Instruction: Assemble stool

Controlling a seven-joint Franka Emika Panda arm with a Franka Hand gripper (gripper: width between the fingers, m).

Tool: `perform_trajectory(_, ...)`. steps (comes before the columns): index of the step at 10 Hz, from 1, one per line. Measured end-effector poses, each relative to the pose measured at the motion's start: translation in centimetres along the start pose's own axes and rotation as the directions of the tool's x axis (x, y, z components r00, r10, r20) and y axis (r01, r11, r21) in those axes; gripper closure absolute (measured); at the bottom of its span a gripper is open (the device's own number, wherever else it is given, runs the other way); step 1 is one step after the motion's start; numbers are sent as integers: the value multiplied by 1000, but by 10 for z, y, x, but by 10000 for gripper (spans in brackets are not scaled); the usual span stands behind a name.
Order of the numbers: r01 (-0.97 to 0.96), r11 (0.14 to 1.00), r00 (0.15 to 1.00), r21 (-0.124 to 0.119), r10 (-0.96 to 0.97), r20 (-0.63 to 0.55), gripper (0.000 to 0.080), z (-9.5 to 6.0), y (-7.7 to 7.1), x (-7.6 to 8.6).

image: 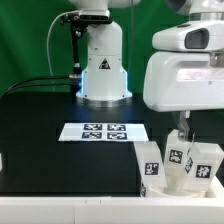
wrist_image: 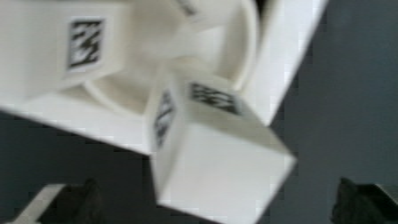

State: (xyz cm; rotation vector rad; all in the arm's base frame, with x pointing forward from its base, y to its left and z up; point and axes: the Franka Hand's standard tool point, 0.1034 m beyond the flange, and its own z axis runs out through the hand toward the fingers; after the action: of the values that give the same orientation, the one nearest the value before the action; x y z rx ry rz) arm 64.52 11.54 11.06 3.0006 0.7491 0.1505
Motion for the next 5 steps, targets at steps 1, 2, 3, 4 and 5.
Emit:
perform_trajectory(1, 95, 995, 995, -5, -95, -1, 151, 0, 2, 1)
perform_trajectory(2, 218, 976, 976, -16, -218, 4, 151, -1, -1, 4)
perform_trajectory(3, 315, 948, 949, -43, -315, -8, 151, 1, -3, 4)
perform_trajectory(4, 357, 932, 933, -61, -359, -14, 151, 3, -1, -1)
perform_trajectory(5, 418, 906, 908, -68, -419, 2, 151, 3, 3, -3)
